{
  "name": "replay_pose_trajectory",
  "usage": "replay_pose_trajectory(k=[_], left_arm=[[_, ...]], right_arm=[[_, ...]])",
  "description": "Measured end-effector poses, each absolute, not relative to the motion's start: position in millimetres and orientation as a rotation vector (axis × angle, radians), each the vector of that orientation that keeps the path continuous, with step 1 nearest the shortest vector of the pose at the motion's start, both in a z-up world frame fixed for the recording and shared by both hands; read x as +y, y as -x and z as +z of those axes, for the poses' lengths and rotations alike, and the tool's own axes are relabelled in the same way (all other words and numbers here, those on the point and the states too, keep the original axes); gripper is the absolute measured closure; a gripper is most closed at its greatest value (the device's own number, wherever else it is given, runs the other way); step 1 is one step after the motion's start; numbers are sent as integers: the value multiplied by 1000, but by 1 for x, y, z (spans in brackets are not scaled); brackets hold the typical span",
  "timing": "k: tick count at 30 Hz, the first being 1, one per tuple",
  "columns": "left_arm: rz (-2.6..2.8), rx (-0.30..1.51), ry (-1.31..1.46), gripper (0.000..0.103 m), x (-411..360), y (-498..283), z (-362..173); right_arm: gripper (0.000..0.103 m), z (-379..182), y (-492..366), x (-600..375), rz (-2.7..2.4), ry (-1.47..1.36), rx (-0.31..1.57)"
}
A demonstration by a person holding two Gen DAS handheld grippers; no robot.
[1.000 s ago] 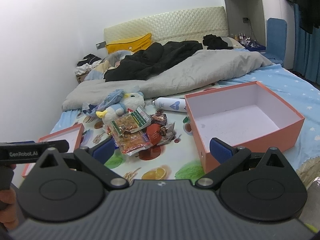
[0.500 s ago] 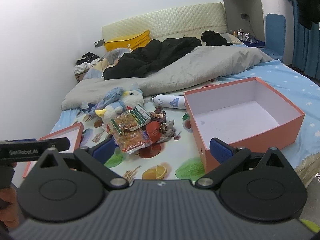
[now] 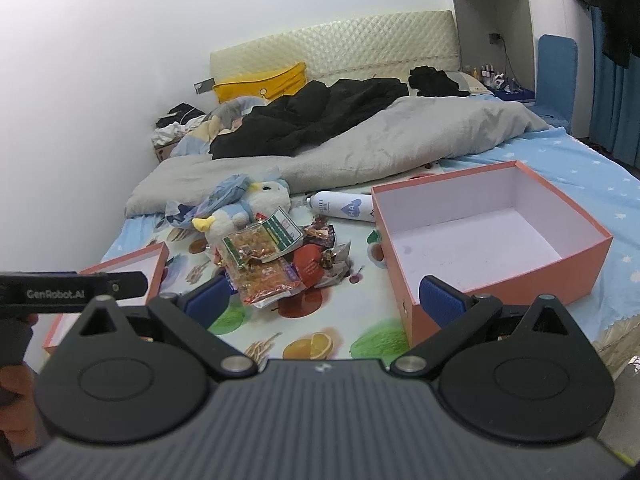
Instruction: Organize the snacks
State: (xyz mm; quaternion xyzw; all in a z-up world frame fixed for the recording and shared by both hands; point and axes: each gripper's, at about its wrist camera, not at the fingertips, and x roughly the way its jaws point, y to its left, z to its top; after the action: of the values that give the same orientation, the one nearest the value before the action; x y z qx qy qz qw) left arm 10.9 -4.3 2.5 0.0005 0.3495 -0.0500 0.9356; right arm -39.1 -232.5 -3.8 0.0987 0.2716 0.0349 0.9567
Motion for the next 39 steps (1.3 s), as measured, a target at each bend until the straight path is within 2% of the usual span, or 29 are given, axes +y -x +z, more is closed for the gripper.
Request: replay_pose_trajectory(k=[11, 15, 21, 24, 39], left_arm=[[-107, 742, -9, 0, -2, -20, -12], [-100, 733, -27, 0, -1, -22, -18], [-103, 768, 4, 0, 7, -36, -30], [-79, 805, 39, 0, 13, -51, -38], [-106, 864, 22, 0, 24, -99, -92]], right_arm=[[1, -21, 36, -233, 76, -230, 560], [7, -29, 31, -233, 74, -241, 574], [7, -34, 22, -229, 78, -237, 576], [13, -37, 17, -227, 90, -214, 581], [13, -60, -30, -220, 90, -190, 574]])
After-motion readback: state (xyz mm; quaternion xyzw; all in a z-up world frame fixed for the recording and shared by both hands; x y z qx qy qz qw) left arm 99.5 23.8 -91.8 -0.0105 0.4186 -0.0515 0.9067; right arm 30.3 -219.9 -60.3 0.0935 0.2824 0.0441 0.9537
